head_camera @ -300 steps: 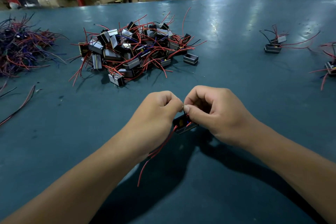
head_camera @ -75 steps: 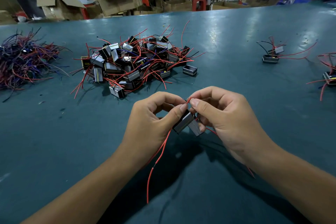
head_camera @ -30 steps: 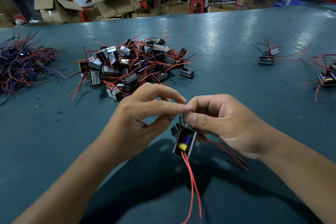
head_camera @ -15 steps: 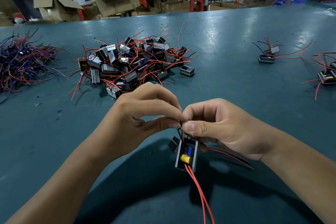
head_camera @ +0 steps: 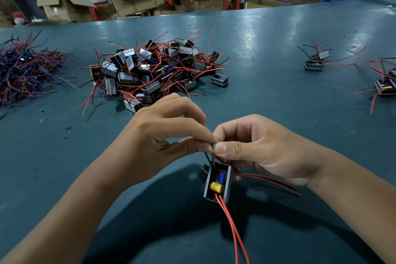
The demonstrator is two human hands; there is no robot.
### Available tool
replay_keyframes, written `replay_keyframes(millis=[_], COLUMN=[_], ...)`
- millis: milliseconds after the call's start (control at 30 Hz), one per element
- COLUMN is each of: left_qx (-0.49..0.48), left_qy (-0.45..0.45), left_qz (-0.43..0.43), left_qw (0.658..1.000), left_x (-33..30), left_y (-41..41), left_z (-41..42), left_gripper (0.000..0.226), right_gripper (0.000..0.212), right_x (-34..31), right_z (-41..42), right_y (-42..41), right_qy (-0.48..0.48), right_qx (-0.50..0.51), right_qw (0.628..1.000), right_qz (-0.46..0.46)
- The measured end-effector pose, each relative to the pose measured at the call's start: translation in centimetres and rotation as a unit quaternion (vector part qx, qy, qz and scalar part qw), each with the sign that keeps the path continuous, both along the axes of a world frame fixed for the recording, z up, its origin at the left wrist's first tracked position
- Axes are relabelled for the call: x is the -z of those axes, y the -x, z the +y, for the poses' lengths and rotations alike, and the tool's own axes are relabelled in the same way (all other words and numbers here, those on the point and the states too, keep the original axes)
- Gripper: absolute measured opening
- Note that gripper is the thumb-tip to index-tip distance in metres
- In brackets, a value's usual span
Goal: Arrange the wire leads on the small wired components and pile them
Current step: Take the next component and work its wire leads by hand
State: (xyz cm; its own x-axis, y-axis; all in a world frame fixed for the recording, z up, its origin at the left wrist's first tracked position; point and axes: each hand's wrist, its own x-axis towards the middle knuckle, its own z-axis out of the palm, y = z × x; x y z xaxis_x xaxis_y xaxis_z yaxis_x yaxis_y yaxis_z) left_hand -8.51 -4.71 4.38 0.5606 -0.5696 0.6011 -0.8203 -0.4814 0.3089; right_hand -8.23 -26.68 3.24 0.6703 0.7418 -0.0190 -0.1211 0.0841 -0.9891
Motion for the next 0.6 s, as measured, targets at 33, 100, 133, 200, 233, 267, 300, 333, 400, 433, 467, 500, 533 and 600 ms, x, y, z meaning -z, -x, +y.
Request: replay_keyframes(millis=[33, 100, 133, 200, 233, 267, 300, 333, 400, 433, 467, 500, 533, 600], left_qx=[0.002, 0.001, 0.003, 0.001, -0.001, -0.002, -0.004, -0.005, -0.013, -0.017, -0.020, -0.024, -0.026, -0.026], left_qy=[-0.005, -0.009, -0.006, -0.006, -0.005, -0.008, -0.011, -0.017, -0.026, -0.032, -0.040, -0.050, -0.060, -0.074], left_qz=[0.001, -0.008, -0.007, -0.008, -0.012, -0.020, -0.030, -0.041, -0.054, -0.057, -0.059, -0.059, -0.058, -0.044], left_qw=[1.000, 1.000, 1.000, 1.000, 1.000, 1.000, 0.999, 0.999, 0.998, 0.998, 0.997, 0.997, 0.996, 0.996], left_x=[-0.19, -0.11, -0.03, 0.15, 0.21, 0.20, 0.20, 0.20, 0.28, 0.32, 0.32, 0.32, 0.36, 0.42], left_y=[-0.02, -0.26, -0.21, -0.03, -0.06, -0.11, -0.16, -0.18, -0.19, -0.19, -0.17, -0.16, -0.20, -0.22], left_z=[-0.01, -0.09, -0.05, -0.10, -0.05, -0.08, -0.11, -0.11, -0.08, -0.05, -0.03, -0.04, -0.05, -0.10], left_gripper=[0.007, 0.009, 0.010, 0.013, 0.014, 0.014, 0.015, 0.015, 0.019, 0.021, 0.024, 0.026, 0.028, 0.028], right_gripper=[0.009, 0.010, 0.010, 0.009, 0.008, 0.007, 0.007, 0.008, 0.009, 0.010, 0.010, 0.010, 0.011, 0.014], right_x=[0.04, 0.05, 0.03, -0.03, -0.06, -0.08, -0.09, -0.10, -0.12, -0.15, -0.17, -0.19, -0.21, -0.25], right_z=[-0.04, -0.12, -0.13, -0.15, -0.14, -0.12, -0.09, -0.05, 0.02, 0.04, 0.07, 0.08, 0.06, 0.13], right_y=[-0.02, -0.06, -0.07, -0.05, -0.04, -0.01, 0.03, 0.05, 0.08, 0.07, 0.06, 0.03, 0.00, 0.00], right_qy=[-0.001, -0.002, -0.001, 0.005, 0.009, 0.014, 0.019, 0.023, 0.028, 0.031, 0.038, 0.048, 0.057, 0.070], right_qx=[-0.002, -0.004, -0.003, 0.000, 0.003, 0.008, 0.016, 0.028, 0.050, 0.059, 0.067, 0.077, 0.086, 0.101], right_qw=[1.000, 1.000, 1.000, 1.000, 1.000, 1.000, 1.000, 0.999, 0.998, 0.997, 0.996, 0.994, 0.991, 0.987], right_qz=[0.004, 0.015, 0.017, 0.009, 0.002, -0.007, -0.014, -0.020, -0.032, -0.042, -0.054, -0.068, -0.081, -0.102])
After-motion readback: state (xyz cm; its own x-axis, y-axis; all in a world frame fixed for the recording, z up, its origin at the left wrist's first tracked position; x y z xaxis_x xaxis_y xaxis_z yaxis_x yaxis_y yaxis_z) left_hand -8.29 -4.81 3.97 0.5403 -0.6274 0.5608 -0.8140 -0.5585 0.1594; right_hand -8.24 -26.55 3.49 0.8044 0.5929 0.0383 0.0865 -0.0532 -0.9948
